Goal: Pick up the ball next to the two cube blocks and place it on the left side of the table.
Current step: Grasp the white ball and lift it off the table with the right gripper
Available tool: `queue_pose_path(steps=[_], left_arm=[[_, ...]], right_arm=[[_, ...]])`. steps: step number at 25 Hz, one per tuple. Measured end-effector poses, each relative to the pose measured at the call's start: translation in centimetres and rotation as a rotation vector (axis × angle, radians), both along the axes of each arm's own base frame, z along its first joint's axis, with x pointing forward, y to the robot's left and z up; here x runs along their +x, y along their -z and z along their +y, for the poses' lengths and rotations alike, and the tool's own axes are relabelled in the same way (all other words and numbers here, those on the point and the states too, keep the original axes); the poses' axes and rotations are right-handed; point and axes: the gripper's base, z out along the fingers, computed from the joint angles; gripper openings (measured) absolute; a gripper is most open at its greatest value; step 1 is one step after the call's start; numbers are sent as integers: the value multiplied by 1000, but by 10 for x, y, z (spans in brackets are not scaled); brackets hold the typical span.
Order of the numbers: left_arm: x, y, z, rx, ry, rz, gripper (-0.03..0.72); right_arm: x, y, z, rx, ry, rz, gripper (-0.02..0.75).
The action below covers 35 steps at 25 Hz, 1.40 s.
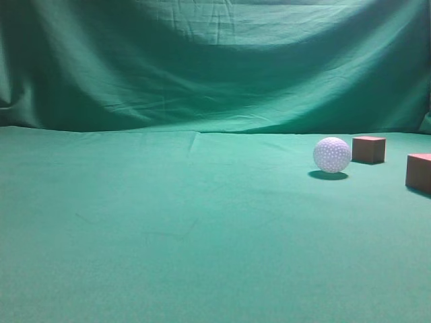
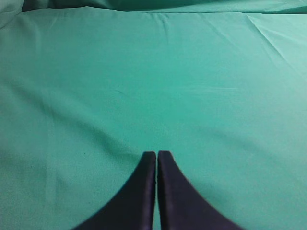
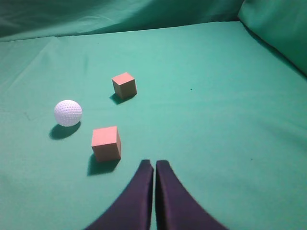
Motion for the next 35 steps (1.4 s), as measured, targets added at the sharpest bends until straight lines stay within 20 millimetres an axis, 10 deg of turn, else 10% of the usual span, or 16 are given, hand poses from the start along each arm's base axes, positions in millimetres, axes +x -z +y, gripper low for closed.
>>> queue_pose_path(steps=[29, 35], left_arm=[[0, 0, 0, 0, 0, 0, 0], [0, 0, 0, 0, 0, 0, 0]], right_arm=[[0, 0, 0, -5, -2, -3, 0], [4, -21, 0, 66, 14, -226, 0]])
